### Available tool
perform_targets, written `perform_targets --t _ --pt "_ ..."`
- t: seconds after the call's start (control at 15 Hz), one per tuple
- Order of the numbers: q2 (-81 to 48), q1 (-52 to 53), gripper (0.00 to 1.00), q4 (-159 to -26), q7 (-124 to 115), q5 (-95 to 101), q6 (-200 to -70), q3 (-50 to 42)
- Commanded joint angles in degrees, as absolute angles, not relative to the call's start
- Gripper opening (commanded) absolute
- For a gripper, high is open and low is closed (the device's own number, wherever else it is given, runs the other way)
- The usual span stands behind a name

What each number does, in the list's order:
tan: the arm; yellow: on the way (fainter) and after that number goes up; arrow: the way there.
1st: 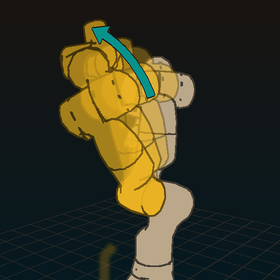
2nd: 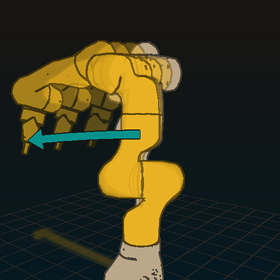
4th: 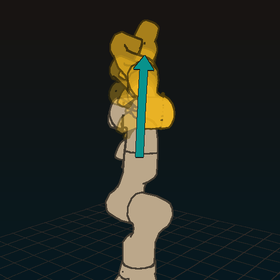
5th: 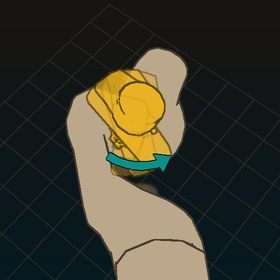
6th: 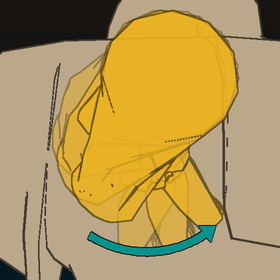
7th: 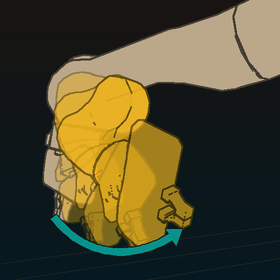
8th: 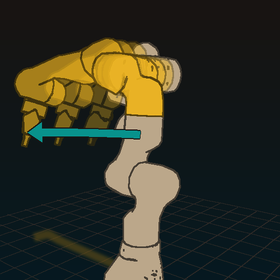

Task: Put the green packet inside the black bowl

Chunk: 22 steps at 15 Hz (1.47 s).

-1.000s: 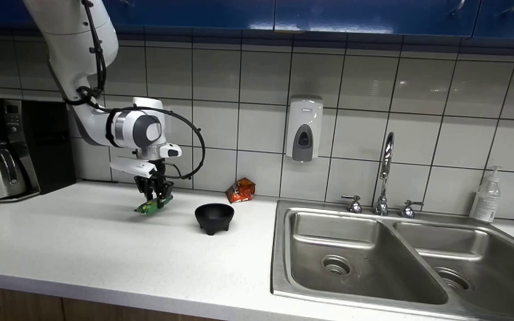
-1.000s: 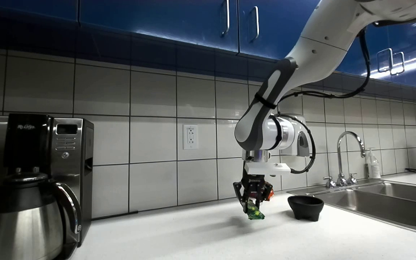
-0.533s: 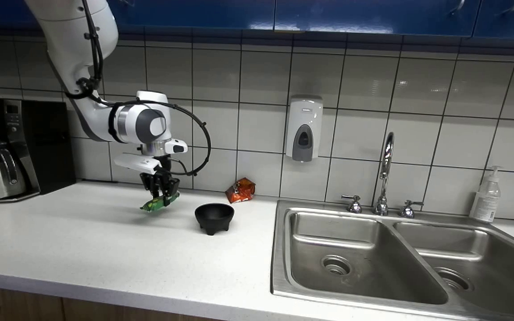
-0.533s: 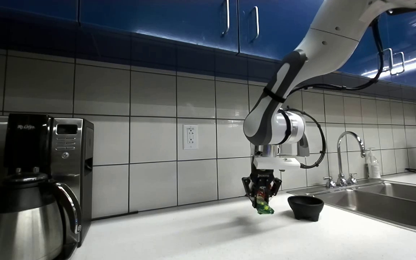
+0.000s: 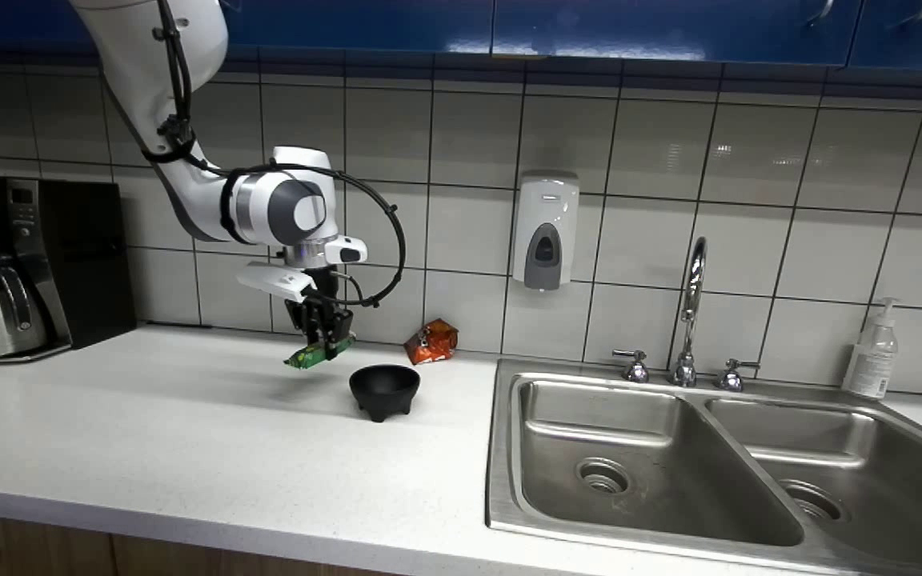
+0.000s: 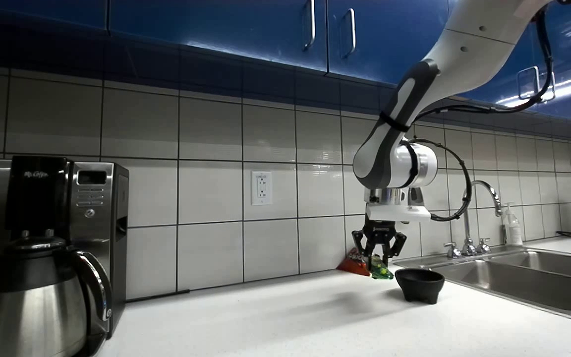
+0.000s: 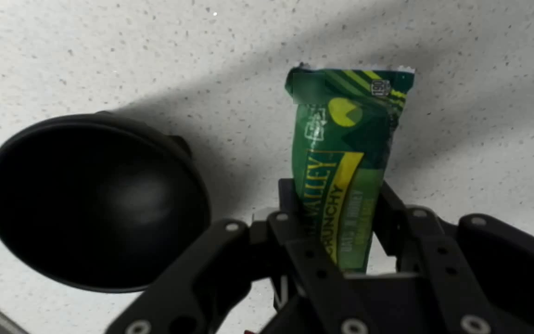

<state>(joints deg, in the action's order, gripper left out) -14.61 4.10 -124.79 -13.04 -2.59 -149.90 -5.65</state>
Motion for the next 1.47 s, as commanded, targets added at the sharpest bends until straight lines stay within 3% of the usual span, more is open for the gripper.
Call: perform_targets --t 0.0,1.27,1.33,1.4 --pt "-12.2 2.3 0.16 -126.8 -16.3 -1.0 -150.2 -6.8" --pt "-13.2 0.3 0.16 -128.5 -26.6 1.5 -149.6 -12.4" --pt "-13.2 0.3 0.56 -128.4 -26.8 1.4 -149.5 -12.3" --pt "-13.2 0.4 0.69 -128.4 -27.0 1.5 -149.5 -12.4"
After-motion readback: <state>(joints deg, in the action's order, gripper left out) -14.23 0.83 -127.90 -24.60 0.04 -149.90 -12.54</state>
